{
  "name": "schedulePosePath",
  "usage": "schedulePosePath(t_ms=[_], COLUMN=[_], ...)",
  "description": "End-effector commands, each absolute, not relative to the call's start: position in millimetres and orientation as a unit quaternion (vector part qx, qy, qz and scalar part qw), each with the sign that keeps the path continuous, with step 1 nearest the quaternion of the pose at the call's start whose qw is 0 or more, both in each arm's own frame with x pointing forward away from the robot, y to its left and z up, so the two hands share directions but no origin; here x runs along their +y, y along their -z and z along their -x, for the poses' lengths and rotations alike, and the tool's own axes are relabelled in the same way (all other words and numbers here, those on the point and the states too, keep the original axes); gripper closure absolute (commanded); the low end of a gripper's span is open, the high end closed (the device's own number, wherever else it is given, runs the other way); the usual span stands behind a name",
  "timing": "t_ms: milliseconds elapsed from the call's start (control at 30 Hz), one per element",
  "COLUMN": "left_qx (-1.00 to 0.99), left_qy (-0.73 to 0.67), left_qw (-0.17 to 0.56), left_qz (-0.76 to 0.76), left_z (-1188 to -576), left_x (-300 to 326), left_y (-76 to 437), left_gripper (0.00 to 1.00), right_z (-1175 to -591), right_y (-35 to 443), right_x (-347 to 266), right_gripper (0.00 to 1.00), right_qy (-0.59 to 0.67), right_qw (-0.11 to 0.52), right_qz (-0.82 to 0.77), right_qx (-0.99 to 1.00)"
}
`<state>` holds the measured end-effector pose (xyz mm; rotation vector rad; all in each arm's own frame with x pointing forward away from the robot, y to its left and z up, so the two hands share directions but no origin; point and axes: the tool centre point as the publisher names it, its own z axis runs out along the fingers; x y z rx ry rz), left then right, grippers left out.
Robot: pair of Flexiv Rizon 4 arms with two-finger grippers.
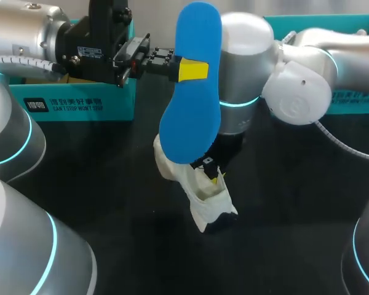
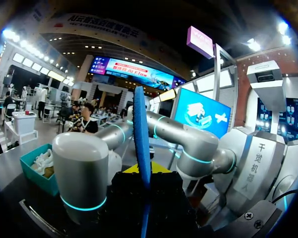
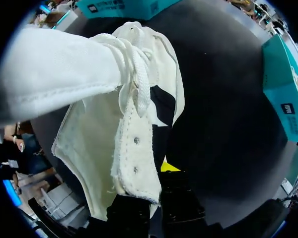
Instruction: Take the shoe out of the shoebox, open the shoe tongue, remove and reinsert the insole, then place the shoe into the shoebox
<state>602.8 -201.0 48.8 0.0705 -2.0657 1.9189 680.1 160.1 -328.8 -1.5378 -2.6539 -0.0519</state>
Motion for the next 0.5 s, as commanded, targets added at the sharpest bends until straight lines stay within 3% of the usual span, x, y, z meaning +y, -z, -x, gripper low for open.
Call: schedulePosePath(t_ms=[33,500], left_qx=[-0.723,-0.723], left_qy=[-0.672,-0.672], left_qw=[0.161,0.161], left_qz=[-0.024,-0.024], left_z=[-603.6,-603.6], left_x=[-202.0,-202.0], left_y=[-48.9,-48.9], left_gripper=[1.00,1.00], right_z=[-678.8,-673.0], right_y=[327.7,337.7], right_x=[166.8,175.9], right_gripper=[1.00,1.00], right_qy=[0.012,0.031], right_qw=[0.038,0.044], right_qz=[0.529,0.604], right_qx=[-0.847,-0.795])
